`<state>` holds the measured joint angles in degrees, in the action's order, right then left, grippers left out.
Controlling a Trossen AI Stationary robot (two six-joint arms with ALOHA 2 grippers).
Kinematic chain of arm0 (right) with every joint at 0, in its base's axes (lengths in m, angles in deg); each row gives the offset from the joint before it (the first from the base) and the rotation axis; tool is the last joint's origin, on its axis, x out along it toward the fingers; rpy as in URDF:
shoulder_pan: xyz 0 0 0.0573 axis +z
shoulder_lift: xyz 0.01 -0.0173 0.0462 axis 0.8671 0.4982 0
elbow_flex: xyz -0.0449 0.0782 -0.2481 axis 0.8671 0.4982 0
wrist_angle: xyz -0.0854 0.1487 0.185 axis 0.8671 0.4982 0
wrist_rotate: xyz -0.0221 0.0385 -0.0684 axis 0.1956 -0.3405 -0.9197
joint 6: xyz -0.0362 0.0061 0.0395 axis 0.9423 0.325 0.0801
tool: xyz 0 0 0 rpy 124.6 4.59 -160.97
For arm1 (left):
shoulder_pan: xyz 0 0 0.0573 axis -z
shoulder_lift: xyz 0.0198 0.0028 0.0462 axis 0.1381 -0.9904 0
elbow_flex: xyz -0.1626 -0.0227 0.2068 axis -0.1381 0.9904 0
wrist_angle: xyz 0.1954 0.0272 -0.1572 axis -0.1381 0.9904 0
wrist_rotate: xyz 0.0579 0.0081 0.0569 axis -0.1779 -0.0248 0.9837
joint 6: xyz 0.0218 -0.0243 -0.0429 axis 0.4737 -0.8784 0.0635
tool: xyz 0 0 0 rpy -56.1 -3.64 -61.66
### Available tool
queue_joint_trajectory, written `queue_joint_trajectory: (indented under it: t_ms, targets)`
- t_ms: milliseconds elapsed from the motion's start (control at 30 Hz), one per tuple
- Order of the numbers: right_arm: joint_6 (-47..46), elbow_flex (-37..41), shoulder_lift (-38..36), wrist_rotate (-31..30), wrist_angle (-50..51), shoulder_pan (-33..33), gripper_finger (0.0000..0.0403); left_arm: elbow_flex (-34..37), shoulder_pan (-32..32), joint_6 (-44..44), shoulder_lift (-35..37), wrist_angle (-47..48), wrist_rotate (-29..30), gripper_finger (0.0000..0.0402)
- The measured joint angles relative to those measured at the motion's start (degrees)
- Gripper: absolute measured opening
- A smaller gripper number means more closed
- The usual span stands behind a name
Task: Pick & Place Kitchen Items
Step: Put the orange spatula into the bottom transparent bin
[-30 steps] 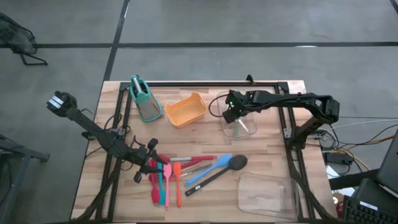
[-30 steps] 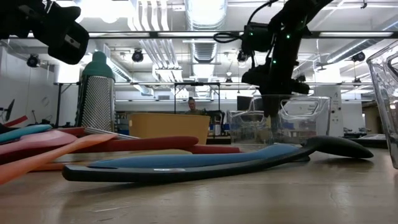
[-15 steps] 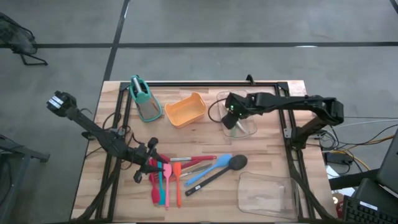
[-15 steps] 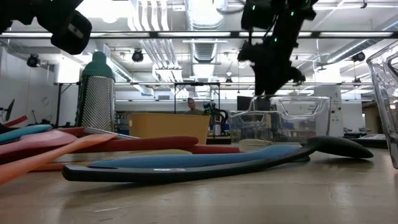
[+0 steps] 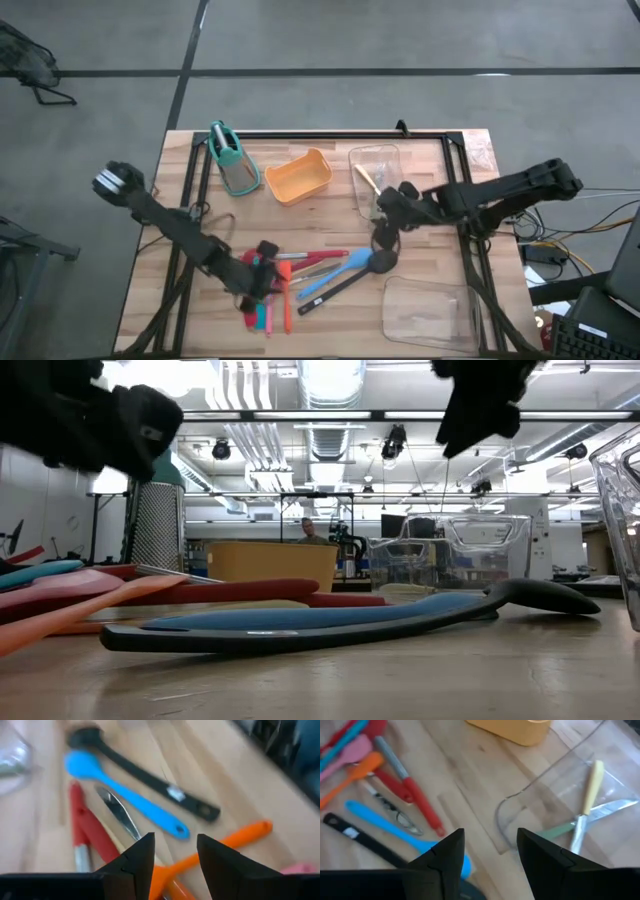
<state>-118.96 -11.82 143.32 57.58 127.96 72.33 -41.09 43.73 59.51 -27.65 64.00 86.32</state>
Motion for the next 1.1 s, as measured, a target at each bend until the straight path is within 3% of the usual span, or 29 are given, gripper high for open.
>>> queue_joint_trajectory:
  t_ms: [133, 300, 633, 1100]
  targets:
    - [-2.1, -0.1, -0.6, -3.4, -0.6, 4.6, 0.016, -8.2, 0.6, 0.1, -9.1, 11.7, 0.0, 0.0155]
    - [-2.4, -0.1, -0.4, -3.8, -1.2, 6.7, 0.0141, -16.0, 1.8, 1.7, -16.4, 17.9, 0.8, 0.0155]
    - [-2.0, 0.0, -0.4, -5.0, -1.4, 6.7, 0.0109, -24.1, 3.3, 5.8, -21.8, 32.4, 4.7, 0.0155]
    - [-2.1, 0.6, -0.3, -5.0, -1.7, 6.7, 0.0065, -24.1, 3.3, 9.9, -26.8, 29.8, 8.6, 0.015]
